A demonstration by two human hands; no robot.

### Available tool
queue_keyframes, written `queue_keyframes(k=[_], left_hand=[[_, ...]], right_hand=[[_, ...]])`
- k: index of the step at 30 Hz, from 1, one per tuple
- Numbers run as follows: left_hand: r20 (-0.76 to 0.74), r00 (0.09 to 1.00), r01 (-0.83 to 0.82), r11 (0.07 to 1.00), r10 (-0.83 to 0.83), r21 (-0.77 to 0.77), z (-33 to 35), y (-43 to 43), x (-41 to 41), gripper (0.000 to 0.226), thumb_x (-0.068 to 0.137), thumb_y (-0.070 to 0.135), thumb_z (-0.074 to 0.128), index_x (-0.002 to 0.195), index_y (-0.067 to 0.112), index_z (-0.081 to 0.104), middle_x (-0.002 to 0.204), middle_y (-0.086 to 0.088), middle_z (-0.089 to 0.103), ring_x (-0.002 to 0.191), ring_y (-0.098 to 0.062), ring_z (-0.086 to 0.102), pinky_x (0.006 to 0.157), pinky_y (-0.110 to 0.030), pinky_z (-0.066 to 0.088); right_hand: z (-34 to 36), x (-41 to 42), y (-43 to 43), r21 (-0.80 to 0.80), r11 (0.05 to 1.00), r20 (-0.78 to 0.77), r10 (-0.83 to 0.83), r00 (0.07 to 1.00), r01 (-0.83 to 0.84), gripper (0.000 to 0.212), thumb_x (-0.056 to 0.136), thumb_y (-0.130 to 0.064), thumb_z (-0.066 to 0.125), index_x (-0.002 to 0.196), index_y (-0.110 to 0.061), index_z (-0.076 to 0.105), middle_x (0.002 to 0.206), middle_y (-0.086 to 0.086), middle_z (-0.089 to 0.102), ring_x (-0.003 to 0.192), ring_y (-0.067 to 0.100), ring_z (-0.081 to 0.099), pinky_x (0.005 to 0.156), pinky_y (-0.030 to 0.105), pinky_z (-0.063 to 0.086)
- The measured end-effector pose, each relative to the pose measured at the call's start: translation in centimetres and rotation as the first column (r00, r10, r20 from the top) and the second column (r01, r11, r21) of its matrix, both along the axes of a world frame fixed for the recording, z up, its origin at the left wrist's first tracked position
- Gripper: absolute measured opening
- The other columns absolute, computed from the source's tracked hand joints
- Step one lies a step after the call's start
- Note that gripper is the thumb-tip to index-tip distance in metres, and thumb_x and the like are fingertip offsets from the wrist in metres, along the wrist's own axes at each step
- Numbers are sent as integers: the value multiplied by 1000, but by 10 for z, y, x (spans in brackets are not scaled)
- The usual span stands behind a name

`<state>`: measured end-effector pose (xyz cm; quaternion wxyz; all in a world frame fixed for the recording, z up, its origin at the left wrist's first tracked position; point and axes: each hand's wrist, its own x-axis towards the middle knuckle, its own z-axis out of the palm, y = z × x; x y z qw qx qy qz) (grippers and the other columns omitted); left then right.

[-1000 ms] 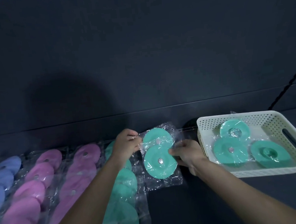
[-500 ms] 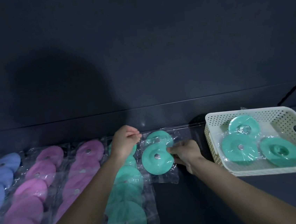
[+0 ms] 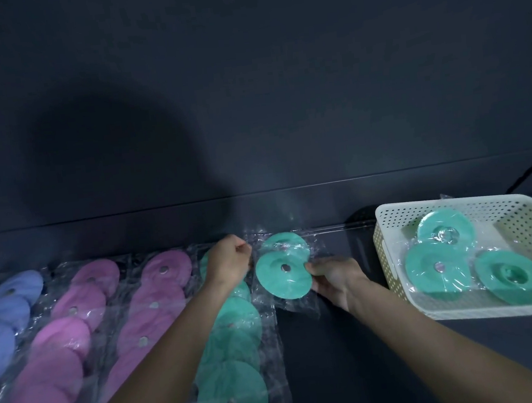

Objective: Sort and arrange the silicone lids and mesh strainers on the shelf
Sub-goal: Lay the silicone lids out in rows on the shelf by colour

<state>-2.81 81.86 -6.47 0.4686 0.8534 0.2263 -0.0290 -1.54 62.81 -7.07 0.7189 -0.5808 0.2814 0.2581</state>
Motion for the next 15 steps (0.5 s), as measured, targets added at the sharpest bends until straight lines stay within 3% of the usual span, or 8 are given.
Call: queue_keyframes(k=[3, 6, 8, 10, 13, 15], left_hand=[[8, 1000, -3, 1000, 3, -25, -2, -1, -1, 23, 92, 3, 51, 74, 15, 59, 84, -12, 68, 82, -27, 68, 82, -48, 55], [29, 998, 61, 994, -64, 86, 2, -5, -5, 16, 92, 5, 52, 83, 6, 65, 84, -8, 68, 80, -24, 64, 74, -30, 51], [38, 986, 153, 970, -163, 189, 3, -7, -10, 14, 90, 9, 58, 82, 5, 68, 78, -4, 65, 74, -18, 58, 65, -25, 39], [2, 958, 274, 921, -286, 277, 0, -8, -15, 16, 87, 14, 63, 73, 5, 65, 73, -4, 62, 70, -20, 57, 64, -28, 38], [-65, 908, 405, 825, -415, 393, -3, -10, -22, 21, 86, 21, 65, 86, 0, 67, 96, -9, 66, 92, -24, 61, 85, -35, 47], [-59, 900, 413, 803, -431, 430, 0, -13, -27, 27, 89, 23, 63, 103, 0, 67, 118, -10, 63, 112, -23, 56, 101, -31, 40]], right_hand=[[-5, 2, 0, -116, 992, 90, 59, 994, -48, 17, 79, 8, 69, 77, -2, 56, 83, 16, 65, 76, 29, 66, 65, 36, 58], [-6, 1, 1, -307, 941, 197, 207, 958, -140, 34, 66, -1, 81, 90, -4, 57, 89, 13, 67, 85, 30, 68, 74, 42, 59], [-4, -2, -3, -465, 870, 250, 308, 918, -165, 52, 61, -5, 83, 101, -10, 50, 95, 6, 64, 90, 23, 65, 73, 32, 55], [-1, -6, -10, -610, 781, 279, 371, 886, -135, 59, 61, -5, 81, 107, -13, 45, 101, 6, 58, 92, 22, 60, 71, 27, 48], [0, -9, -19, -705, 691, 257, 457, 852, -158, 44, 64, -4, 78, 101, -11, 54, 99, 9, 60, 89, 23, 60, 71, 30, 49], [0, -10, -22, -745, 638, 238, 528, 815, -195, 33, 67, -1, 73, 98, -9, 64, 96, 9, 66, 91, 25, 61, 75, 32, 52]])
